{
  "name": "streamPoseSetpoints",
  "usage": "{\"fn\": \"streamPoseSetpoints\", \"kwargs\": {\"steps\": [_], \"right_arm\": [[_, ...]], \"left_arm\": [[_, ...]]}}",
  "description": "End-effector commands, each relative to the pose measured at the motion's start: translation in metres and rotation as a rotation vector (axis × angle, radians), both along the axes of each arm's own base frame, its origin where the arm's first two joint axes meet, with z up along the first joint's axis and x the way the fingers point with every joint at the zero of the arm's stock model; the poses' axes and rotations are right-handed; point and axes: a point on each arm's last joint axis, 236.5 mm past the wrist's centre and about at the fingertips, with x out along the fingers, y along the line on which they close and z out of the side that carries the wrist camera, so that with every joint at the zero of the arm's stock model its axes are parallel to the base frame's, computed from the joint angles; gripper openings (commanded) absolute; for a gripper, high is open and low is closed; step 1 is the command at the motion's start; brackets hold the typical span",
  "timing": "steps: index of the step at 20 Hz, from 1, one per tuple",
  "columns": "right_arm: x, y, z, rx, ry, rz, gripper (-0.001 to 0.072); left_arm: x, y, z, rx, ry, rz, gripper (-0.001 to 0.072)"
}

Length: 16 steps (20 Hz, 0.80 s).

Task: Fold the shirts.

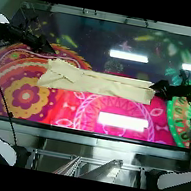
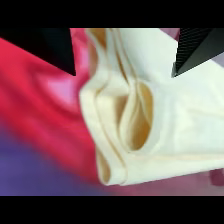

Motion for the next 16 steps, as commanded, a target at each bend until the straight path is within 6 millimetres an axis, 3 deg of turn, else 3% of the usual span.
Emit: {"fn": "streamPoseSetpoints", "kwargs": {"steps": [1,2,4,7,10,13,16], "right_arm": [[0.005,0.046,-0.005,0.131,0.017,0.027,0.0653],[0.01,0.056,-0.001,0.168,-0.003,0.024,0.0493],[0.02,0.062,0.009,0.204,-0.054,0.015,0.0048],[0.021,0.063,0.032,0.199,-0.113,0.046,0.0017],[0.011,0.069,0.075,0.225,-0.166,0.11,0.0017],[-0.003,0.077,0.132,0.243,-0.25,0.195,0.0016],[-0.015,0.095,0.203,0.31,-0.377,0.242,0.0017]], "left_arm": [[-0.009,-0.018,0.015,-0.084,0.012,-0.028,0.0007],[-0.013,-0.026,0.023,-0.129,0.018,-0.049,0.0007],[-0.025,-0.047,0.038,-0.206,0.036,-0.11,-0.0005],[-0.041,-0.091,0.039,-0.213,0.075,-0.195,-0.0006],[-0.049,-0.167,0.033,-0.185,0.036,-0.282,-0.0005],[-0.047,-0.237,-0.005,-0.034,0.007,-0.255,-0.0005],[-0.067,-0.297,-0.062,0.12,-0.019,-0.307,-0.0005]]}}
